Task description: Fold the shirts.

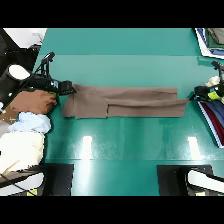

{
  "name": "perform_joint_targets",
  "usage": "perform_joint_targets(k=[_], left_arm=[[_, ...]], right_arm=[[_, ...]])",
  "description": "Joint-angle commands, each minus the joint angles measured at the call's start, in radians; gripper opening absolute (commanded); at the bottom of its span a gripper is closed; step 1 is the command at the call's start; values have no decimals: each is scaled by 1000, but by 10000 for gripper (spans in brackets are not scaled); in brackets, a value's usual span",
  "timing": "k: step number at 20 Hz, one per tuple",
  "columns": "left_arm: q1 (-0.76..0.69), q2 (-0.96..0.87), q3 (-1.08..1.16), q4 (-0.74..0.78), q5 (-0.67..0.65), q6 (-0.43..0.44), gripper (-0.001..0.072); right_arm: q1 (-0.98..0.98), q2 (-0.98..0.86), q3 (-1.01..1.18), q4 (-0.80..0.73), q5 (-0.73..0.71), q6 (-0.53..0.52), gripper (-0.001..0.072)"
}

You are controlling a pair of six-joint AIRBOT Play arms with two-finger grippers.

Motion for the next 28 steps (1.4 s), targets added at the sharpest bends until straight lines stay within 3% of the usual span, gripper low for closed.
perform_joint_targets(k=[1, 6, 7, 8, 9, 10, 13, 14, 16, 17, 22, 27, 28], left_arm=[[1, -108, 82, 7, 94, 3, 31], [1, -148, 89, 7, 200, 2, 32], [1, -148, 90, 2, 220, -3, 62], [1, -148, 90, 0, 234, -18, 365], [1, -148, 90, 0, 243, -40, 597], [1, -145, 93, -1, 243, -53, 627], [1, -143, 144, 0, 146, -50, 623], [0, -143, 158, 0, 106, -49, 584], [0, -143, 169, -4, 39, -19, 124], [0, -143, 169, -4, 22, 3, 31], [0, -147, 169, -13, 7, 7, 31], [-11, -148, 169, -15, 5, 7, 31], [-28, -148, 169, -14, 3, 8, 31]], right_arm=[[32, -156, 136, 1, -10, 15, 15], [35, -294, 265, 112, -20, 38, 18], [32, -316, 282, 150, -44, 38, 19], [31, -335, 299, 202, -81, 37, 81], [22, -350, 314, 248, -118, 36, 346], [17, -363, 330, 290, -132, 35, 564], [-24, -369, 336, 280, -49, -2, 574], [-45, -368, 316, 280, 3, -35, 574], [-89, -368, 250, 280, 72, -70, 574], [-111, -368, 211, 280, 81, -81, 573], [-181, -389, 47, 338, 44, -176, 574], [-138, -468, 57, 394, 45, -201, 549], [-116, -482, 68, 399, 45, -202, 453]])
